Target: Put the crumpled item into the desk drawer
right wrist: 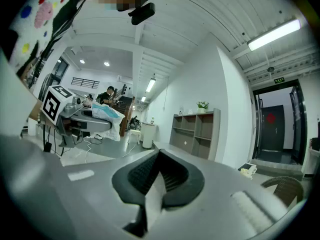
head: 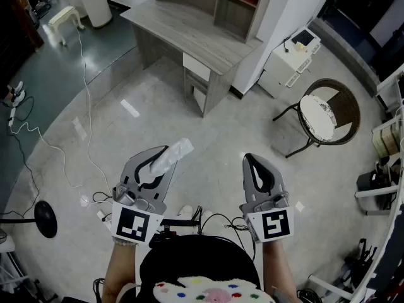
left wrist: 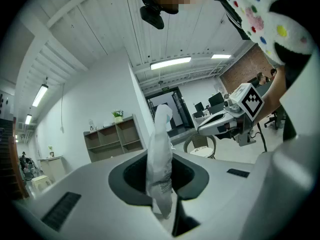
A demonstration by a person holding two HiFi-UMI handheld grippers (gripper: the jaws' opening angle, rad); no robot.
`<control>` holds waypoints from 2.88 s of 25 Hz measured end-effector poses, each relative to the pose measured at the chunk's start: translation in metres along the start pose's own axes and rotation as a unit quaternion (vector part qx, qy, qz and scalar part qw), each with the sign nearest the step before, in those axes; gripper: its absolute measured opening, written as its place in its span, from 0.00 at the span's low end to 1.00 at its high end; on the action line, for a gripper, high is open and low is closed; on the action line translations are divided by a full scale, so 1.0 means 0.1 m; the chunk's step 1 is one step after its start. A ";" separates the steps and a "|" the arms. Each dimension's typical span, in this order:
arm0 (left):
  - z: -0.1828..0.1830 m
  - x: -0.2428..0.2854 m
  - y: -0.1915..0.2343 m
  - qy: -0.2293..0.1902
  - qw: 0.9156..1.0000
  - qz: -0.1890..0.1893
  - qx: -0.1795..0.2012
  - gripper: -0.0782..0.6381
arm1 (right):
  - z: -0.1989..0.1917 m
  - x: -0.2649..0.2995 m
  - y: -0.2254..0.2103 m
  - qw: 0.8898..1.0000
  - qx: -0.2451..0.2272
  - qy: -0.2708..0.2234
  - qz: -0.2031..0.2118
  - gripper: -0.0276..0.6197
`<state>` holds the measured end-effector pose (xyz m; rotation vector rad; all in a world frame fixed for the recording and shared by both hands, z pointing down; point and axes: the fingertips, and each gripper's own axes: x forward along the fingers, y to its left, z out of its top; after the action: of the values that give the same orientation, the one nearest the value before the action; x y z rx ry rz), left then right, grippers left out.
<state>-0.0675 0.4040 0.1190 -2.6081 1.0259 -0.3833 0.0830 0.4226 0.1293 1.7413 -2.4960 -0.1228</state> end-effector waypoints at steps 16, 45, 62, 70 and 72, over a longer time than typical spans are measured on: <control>-0.06 0.01 0.22 -0.012 1.000 -0.006 -0.001 0.20 | -0.03 0.13 0.02 1.000 0.008 0.010 -0.023 0.06; -0.30 0.24 0.85 -0.025 1.000 0.010 0.001 0.20 | -0.03 0.82 0.10 1.000 -0.020 0.008 -0.011 0.06; -0.63 1.39 1.57 0.011 0.999 0.040 -0.016 0.20 | -0.25 2.17 -0.63 0.999 -0.004 0.013 0.033 0.06; -0.75 2.04 1.89 0.027 0.997 0.061 -0.030 0.20 | -0.41 2.83 -1.08 0.996 0.000 0.041 0.077 0.06; -0.76 2.20 1.96 0.029 0.997 0.065 -0.032 0.20 | -0.42 2.99 -1.20 0.996 0.001 0.039 0.082 0.06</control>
<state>-0.0585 0.1013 0.1435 -2.5824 1.2400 -0.4040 0.0973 0.1007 0.1663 1.5024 -2.5690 -0.0376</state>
